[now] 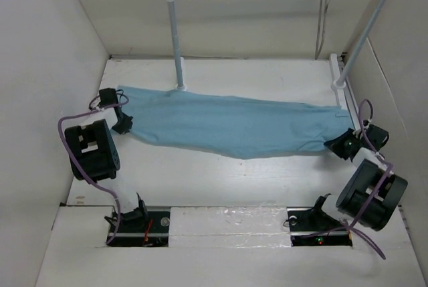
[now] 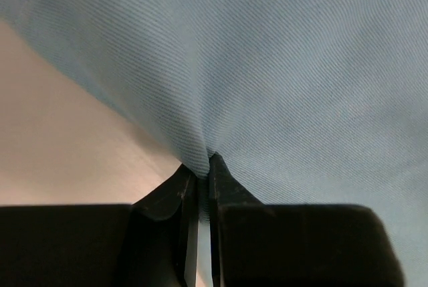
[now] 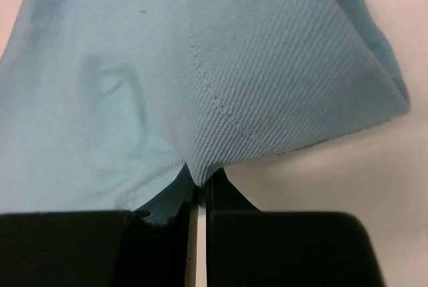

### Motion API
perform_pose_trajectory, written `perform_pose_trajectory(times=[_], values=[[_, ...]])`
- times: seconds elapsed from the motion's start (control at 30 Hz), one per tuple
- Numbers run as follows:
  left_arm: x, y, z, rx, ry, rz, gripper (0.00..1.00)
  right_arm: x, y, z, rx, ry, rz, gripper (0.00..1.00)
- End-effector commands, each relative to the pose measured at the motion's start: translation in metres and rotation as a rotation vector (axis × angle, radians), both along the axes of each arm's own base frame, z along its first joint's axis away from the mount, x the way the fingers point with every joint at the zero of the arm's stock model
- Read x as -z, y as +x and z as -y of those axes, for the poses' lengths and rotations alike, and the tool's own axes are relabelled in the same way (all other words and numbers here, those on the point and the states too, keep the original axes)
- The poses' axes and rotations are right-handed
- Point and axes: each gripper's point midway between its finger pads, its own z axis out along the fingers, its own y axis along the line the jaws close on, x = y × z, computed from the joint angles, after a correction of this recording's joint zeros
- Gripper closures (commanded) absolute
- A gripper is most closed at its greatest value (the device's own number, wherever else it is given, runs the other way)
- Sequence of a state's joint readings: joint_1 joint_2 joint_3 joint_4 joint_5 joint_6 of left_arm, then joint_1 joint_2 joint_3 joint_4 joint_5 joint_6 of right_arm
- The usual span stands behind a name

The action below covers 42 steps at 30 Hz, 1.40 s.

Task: Place the trousers on the hanger
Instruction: Fold the trousers at the center of the board.

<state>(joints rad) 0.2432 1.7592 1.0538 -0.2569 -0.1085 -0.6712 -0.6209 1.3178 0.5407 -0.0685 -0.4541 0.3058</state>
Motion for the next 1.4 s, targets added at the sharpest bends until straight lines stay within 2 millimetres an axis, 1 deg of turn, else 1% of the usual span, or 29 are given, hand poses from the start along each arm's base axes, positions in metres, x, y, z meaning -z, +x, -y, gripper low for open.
perform_pose_trajectory(times=[0.0, 0.07, 0.1, 0.17, 0.23, 0.27, 0.3, 0.33, 0.37, 0.43, 0.53, 0.57, 0.63, 0.77, 0.8, 0.83, 0.9, 0.93, 0.97, 1.0, 1.03, 1.07, 1.1, 1.13, 1.2, 1.27, 1.3, 1.33, 1.37], values=[[0.019, -0.106, -0.058, -0.154, 0.082, -0.271, 1.0, -0.015, -0.022, 0.034, 0.096, -0.122, -0.002, 1.0], [0.027, -0.137, -0.056, -0.173, 0.046, -0.303, 1.0, -0.032, -0.029, 0.038, 0.117, -0.146, 0.043, 1.0], [0.02, -0.14, -0.058, -0.187, 0.049, -0.261, 1.0, -0.035, -0.036, 0.041, 0.137, -0.143, 0.035, 1.0], [0.028, -0.155, -0.041, -0.187, 0.006, -0.259, 1.0, -0.047, -0.039, 0.043, 0.139, -0.171, 0.061, 0.97], [0.019, -0.15, -0.037, -0.184, -0.007, -0.202, 0.99, -0.059, -0.043, 0.049, 0.145, -0.205, 0.069, 0.84], [0.014, -0.148, -0.038, -0.189, -0.007, -0.189, 0.94, -0.062, -0.044, 0.05, 0.137, -0.213, 0.061, 0.62], [0.008, -0.146, -0.035, -0.181, -0.01, -0.185, 0.89, -0.057, -0.044, 0.046, 0.104, -0.198, 0.04, 0.53], [0.0, -0.137, -0.031, -0.16, -0.016, -0.163, 0.65, -0.06, -0.042, 0.047, 0.096, -0.193, 0.041, 0.45], [-0.003, -0.133, -0.027, -0.142, -0.026, -0.149, 0.59, -0.059, -0.04, 0.046, 0.086, -0.181, 0.045, 0.35], [-0.018, -0.119, -0.013, -0.096, -0.065, -0.075, 0.41, -0.053, -0.04, 0.043, 0.075, -0.129, 0.033, 0.29], [-0.047, -0.095, 0.004, -0.026, -0.098, 0.04, 0.37, -0.057, -0.044, 0.052, 0.103, -0.126, 0.032, 0.25], [-0.055, -0.087, 0.017, 0.027, -0.082, 0.056, 0.38, -0.056, -0.045, 0.055, 0.114, -0.133, 0.018, 0.24], [-0.083, -0.073, 0.023, 0.062, -0.006, 0.112, 0.39, -0.047, -0.048, 0.06, 0.145, -0.12, 0.009, 0.23], [-0.135, -0.051, 0.069, 0.23, 0.064, 0.275, 0.41, -0.028, -0.062, 0.072, 0.205, -0.078, -0.028, 0.21], [-0.15, -0.048, 0.09, 0.291, 0.06, 0.334, 0.42, -0.024, -0.061, 0.069, 0.208, -0.059, -0.018, 0.21], [-0.152, -0.049, 0.104, 0.333, 0.026, 0.349, 0.46, -0.021, -0.06, 0.068, 0.214, -0.046, -0.013, 0.2], [-0.155, -0.049, 0.126, 0.401, -0.059, 0.4, 0.6, -0.015, -0.055, 0.067, 0.229, -0.011, 0.01, 0.2], [-0.142, -0.057, 0.137, 0.441, -0.116, 0.386, 0.9, -0.007, -0.056, 0.063, 0.237, 0.01, 0.002, 0.2], [-0.139, -0.059, 0.14, 0.453, -0.126, 0.394, 1.0, -0.003, -0.055, 0.063, 0.237, 0.023, 0.003, 0.19], [-0.138, -0.064, 0.14, 0.458, -0.123, 0.399, 1.0, 0.002, -0.052, 0.061, 0.233, 0.054, 0.013, 0.19], [-0.129, -0.071, 0.124, 0.417, -0.049, 0.37, 1.0, 0.011, -0.051, 0.057, 0.228, 0.084, 0.01, 0.19], [-0.126, -0.074, 0.124, 0.416, -0.052, 0.35, 1.0, 0.011, -0.051, 0.057, 0.228, 0.084, 0.01, 0.19], [-0.127, -0.077, 0.116, 0.399, -0.008, 0.338, 1.0, 0.014, -0.049, 0.057, 0.225, 0.094, 0.014, 0.19], [-0.132, -0.075, 0.091, 0.323, 0.098, 0.325, 1.0, 0.014, -0.048, 0.058, 0.228, 0.09, 0.021, 0.19], [-0.141, -0.075, 0.074, 0.263, 0.157, 0.298, 0.99, 0.01, -0.042, 0.066, 0.249, 0.071, 0.061, 0.22], [-0.15, -0.066, 0.087, 0.312, 0.133, 0.338, 0.87, 0.01, -0.036, 0.07, 0.248, 0.073, 0.081, 0.28], [-0.153, -0.063, 0.092, 0.332, 0.112, 0.363, 0.86, 0.005, -0.028, 0.07, 0.225, 0.073, 0.116, 0.36], [-0.159, -0.058, 0.112, 0.408, 0.037, 0.423, 0.91, 0.0, -0.017, 0.066, 0.175, 0.085, 0.162, 0.52], [-0.158, -0.058, 0.128, 0.461, -0.034, 0.444, 0.97, 0.001, -0.017, 0.065, 0.175, 0.09, 0.158, 0.6]])
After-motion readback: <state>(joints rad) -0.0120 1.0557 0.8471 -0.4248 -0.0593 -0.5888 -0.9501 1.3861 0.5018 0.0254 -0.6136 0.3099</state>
